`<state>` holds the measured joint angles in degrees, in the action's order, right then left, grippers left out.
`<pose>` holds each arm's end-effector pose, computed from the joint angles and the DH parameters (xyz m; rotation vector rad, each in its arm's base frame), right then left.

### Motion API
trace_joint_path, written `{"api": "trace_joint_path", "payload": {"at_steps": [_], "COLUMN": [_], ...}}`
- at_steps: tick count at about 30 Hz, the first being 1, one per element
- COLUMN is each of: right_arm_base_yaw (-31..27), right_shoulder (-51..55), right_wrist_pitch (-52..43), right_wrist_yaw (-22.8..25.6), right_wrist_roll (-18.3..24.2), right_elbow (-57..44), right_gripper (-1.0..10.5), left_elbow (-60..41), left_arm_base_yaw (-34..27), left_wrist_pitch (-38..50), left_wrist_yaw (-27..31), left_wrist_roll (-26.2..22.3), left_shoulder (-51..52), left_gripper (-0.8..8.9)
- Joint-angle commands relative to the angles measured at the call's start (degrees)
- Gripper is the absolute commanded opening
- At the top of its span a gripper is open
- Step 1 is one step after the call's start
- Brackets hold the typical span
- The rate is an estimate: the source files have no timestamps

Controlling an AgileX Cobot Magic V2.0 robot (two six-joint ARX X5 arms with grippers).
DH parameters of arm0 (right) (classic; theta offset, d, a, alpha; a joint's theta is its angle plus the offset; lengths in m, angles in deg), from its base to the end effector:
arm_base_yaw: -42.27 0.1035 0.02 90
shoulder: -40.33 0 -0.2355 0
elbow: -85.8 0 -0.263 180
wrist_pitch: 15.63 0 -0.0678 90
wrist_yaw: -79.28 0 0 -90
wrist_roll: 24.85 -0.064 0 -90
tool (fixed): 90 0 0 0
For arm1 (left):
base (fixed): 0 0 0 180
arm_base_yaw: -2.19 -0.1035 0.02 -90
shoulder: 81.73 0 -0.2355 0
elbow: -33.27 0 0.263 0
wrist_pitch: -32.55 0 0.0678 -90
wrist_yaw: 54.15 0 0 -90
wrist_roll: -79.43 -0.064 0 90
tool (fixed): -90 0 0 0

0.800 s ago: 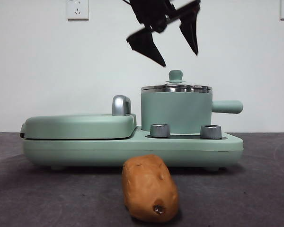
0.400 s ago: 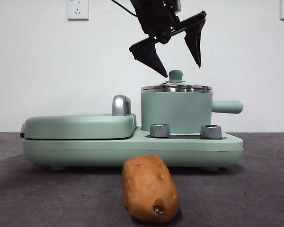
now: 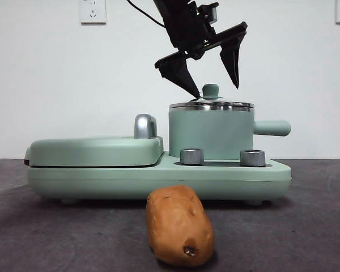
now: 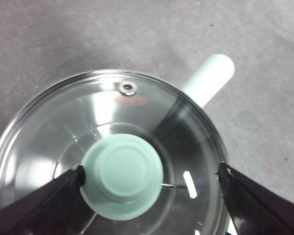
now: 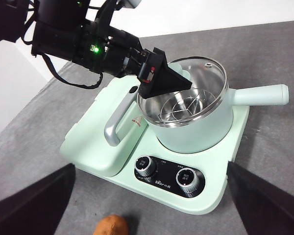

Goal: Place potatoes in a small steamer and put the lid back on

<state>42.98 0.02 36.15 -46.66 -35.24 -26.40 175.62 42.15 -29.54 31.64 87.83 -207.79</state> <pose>0.1823 0.0398 0.3280 0.3032 0.4678 0.5921 0.3824 -0.3265 0.2733 0.1188 0.8284 -0.6681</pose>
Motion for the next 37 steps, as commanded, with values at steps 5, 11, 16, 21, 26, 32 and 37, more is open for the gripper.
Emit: {"api": "trace_joint_path", "payload": {"at_steps": [5, 11, 16, 21, 26, 32, 37], "right_arm_base_yaw": [0.07, 0.09, 0.07, 0.07, 0.76, 5.31, 13.07], "right_shoulder": [-0.26, -0.26, -0.26, -0.28, -0.48, -3.96, -9.35], "right_wrist_pitch": [-0.31, -0.31, -0.31, -0.31, 1.20, 8.00, 14.60], "right_wrist_yaw": [-0.22, -0.22, -0.22, 0.63, 3.23, 9.42, 14.10], "right_wrist_roll": [-0.20, -0.22, -0.74, -0.98, -1.14, -0.68, -1.46], "right_elbow": [1.25, 1.25, 1.25, 1.33, 2.58, 7.78, 12.09], "right_gripper": [4.9, 4.9, 4.9, 4.9, 4.9, 4.9, 4.9], "left_elbow": [2.05, 2.05, 2.05, 3.98, 10.93, 22.43, 31.95], "left_arm_base_yaw": [0.50, 0.50, 0.50, 0.50, 0.44, 0.15, -0.90], "left_wrist_pitch": [0.59, 0.72, 0.81, -0.61, -5.99, -13.40, -20.02], "left_wrist_yaw": [2.84, 2.84, 3.13, 4.72, 6.69, 7.50, 7.54], "left_wrist_roll": [0.00, -0.07, -0.22, -0.46, -2.93, -4.13, -4.55], "left_shoulder": [-1.73, -1.75, -1.73, -1.66, -1.62, -1.62, -1.62], "left_gripper": [2.37, 0.39, 0.07, 0.07, 0.07, 0.07, 0.07]}}
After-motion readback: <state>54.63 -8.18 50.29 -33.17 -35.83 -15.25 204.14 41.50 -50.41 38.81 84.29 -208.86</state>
